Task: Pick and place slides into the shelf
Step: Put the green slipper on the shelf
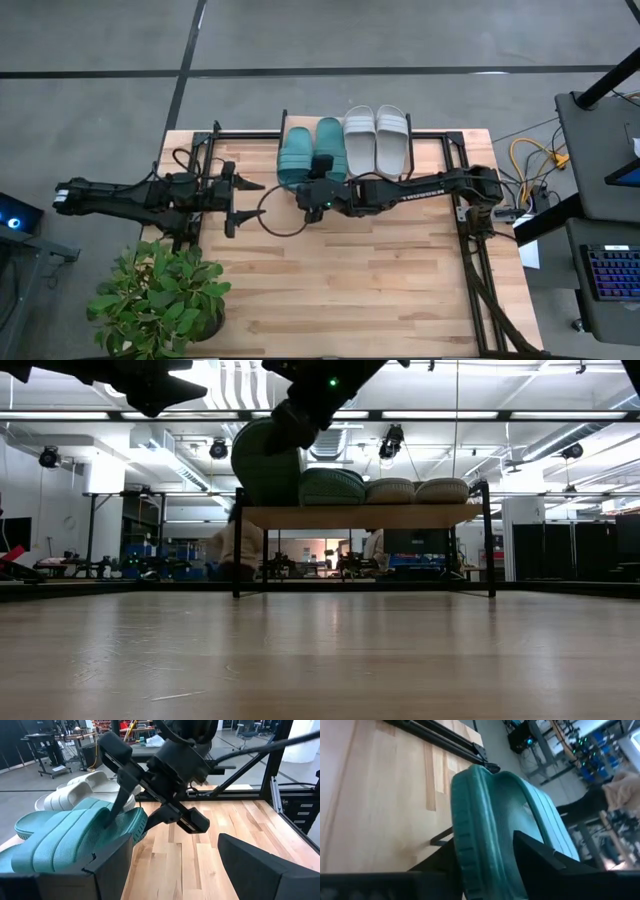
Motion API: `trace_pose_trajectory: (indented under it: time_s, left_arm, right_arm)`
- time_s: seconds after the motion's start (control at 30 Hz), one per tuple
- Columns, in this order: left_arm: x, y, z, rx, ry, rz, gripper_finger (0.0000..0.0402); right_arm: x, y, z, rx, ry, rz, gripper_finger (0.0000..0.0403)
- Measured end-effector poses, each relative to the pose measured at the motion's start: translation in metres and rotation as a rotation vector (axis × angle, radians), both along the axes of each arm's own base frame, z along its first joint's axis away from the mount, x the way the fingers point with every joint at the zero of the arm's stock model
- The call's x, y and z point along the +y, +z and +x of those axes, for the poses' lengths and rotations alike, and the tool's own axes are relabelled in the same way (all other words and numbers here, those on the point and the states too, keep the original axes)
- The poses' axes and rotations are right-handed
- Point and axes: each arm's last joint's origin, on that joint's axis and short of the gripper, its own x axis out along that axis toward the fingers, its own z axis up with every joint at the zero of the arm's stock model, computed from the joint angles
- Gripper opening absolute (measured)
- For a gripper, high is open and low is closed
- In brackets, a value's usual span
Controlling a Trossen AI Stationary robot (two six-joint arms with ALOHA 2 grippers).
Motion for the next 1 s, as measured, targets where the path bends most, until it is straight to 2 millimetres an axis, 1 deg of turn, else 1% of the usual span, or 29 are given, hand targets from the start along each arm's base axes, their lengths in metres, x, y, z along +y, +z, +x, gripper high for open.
trace_pose_trajectory:
  time_s: [0.27,0.43,0.57,0.83,1.0]
  left_arm:
    - [-0.0002,-0.0015,0.0024,0.011,0.000,0.001,0.0276]
    - [-0.0003,-0.0025,0.0038,0.019,0.000,0.001,0.0276]
    - [-0.0003,-0.0030,0.0048,0.022,0.000,0.001,0.0276]
    - [-0.0004,-0.0042,0.0064,0.031,0.000,0.002,0.0276]
    - [-0.0004,-0.0044,0.0069,0.034,0.000,0.002,0.0276]
  right_arm:
    - [0.0003,0.0059,-0.0026,-0.030,-0.080,0.139,0.0173]
    - [0.0024,0.0069,-0.0042,-0.006,-0.051,0.237,0.0185]
    - [0.0038,0.0076,-0.0038,-0.009,-0.038,0.244,0.0191]
    - [0.0068,0.0071,-0.0033,-0.003,0.011,0.286,0.0191]
    - [0.0083,0.0050,-0.0048,0.015,0.009,0.316,0.0191]
